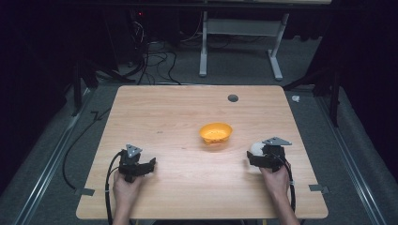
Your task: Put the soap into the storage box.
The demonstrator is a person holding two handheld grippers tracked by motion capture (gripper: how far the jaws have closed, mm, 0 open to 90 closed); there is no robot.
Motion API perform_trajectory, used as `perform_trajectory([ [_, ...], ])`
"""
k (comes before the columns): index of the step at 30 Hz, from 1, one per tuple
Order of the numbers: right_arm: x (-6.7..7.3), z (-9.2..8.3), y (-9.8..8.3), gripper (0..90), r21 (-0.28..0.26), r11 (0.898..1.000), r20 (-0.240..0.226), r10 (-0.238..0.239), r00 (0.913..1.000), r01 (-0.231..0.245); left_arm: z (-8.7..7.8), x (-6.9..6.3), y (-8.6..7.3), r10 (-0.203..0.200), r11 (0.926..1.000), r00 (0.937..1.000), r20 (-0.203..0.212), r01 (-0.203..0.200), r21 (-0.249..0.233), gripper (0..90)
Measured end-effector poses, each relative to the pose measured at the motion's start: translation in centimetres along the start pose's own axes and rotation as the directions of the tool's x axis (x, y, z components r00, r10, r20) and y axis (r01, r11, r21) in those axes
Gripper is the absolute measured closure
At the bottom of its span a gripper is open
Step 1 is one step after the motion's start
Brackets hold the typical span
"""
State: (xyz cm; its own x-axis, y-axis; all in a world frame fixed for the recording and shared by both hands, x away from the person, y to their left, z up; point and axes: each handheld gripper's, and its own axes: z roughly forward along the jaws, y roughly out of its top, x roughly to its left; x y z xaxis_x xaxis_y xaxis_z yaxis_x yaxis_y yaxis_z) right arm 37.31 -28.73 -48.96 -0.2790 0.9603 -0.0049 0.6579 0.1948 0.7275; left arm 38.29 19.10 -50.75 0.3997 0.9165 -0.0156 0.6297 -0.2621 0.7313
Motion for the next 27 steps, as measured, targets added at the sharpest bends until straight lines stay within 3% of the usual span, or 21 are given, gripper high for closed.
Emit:
perform_trajectory([
  [27, -0.3, 0.62, -0.32, 24.6, 0.034, 0.999, 0.01, -0.016, 0.9998, 0.016, 0.0, 0.0, 0.0, 0.0, 1.0, 1.0, 0.001, 0.0, 0.0, 21.4],
])
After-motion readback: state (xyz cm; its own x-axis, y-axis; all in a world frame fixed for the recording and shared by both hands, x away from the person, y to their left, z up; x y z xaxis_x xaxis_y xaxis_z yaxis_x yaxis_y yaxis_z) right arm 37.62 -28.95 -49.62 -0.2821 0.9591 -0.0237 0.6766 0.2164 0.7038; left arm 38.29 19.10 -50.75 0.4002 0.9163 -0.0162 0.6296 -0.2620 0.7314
